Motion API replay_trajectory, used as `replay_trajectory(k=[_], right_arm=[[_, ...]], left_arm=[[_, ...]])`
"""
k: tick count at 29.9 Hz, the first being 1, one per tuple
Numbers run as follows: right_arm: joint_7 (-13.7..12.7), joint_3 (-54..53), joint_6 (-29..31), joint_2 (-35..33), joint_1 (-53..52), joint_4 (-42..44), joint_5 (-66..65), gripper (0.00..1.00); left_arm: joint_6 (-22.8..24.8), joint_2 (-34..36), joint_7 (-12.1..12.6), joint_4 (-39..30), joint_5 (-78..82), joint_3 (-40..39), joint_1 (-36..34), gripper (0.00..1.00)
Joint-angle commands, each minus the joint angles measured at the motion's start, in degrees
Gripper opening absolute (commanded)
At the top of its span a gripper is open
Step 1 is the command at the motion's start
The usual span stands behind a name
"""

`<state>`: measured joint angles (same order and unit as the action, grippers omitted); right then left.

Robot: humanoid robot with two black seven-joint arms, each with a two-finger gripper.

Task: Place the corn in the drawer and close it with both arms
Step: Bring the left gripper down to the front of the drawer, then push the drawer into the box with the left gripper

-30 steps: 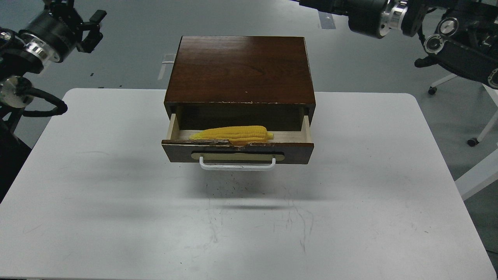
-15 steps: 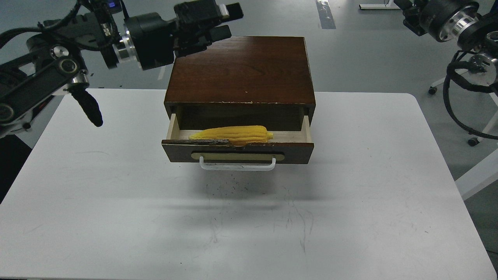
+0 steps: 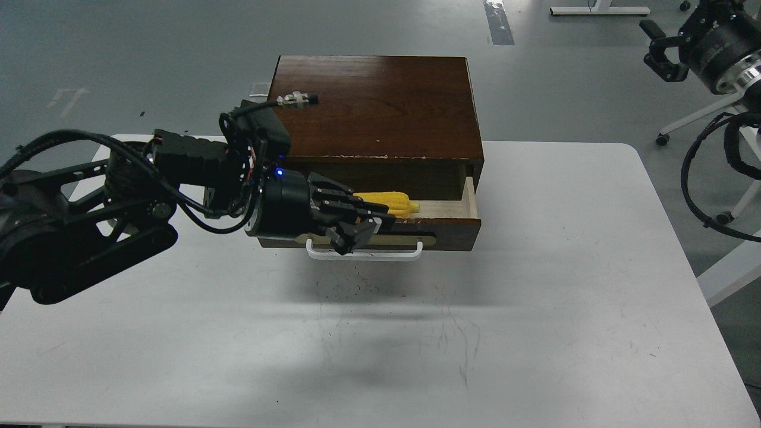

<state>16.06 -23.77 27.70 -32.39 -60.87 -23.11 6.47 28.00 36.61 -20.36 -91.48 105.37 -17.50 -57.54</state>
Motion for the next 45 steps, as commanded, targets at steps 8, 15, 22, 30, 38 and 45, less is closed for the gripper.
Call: replay_trajectory(k=[8,15,22,30,38,45], right_arm=[[-0.1,-6.5,0.3,3.5,10.9,1.0,15.1,1.0],[0.1,-8.1,0.3,4.6,12.5,1.0,15.1,1.0],[0.1,-8.1,0.3,4.4,12.3,1.0,15.1,1.0],[0.1,-7.8,0.3,4.4,12.6,1.0,15.0,1.0],[0.1,-7.3,0.3,3.8,12.8,1.1,14.9,1.0],[0.1,-7.3,0.3,3.7,13.1,1.8,14.7,1.0]], left_arm=[[0.0,0.5,0.0,-4.6,4.0,3.8,-0.3,0.0],[0.0,1.6,0.0,-3.9,11.5,4.1,0.3,0.0],[0.0,1.9,0.0,-3.6,15.0,4.3,1.4,0.0],[0.0,1.9,0.1,-3.2,18.9,5.1,1.5,0.0],[0.0,3.2,0.2,-3.1,18.9,5.1,1.7,0.0],[0.0,3.1,0.4,-2.1,19.1,5.2,2.0,0.0]])
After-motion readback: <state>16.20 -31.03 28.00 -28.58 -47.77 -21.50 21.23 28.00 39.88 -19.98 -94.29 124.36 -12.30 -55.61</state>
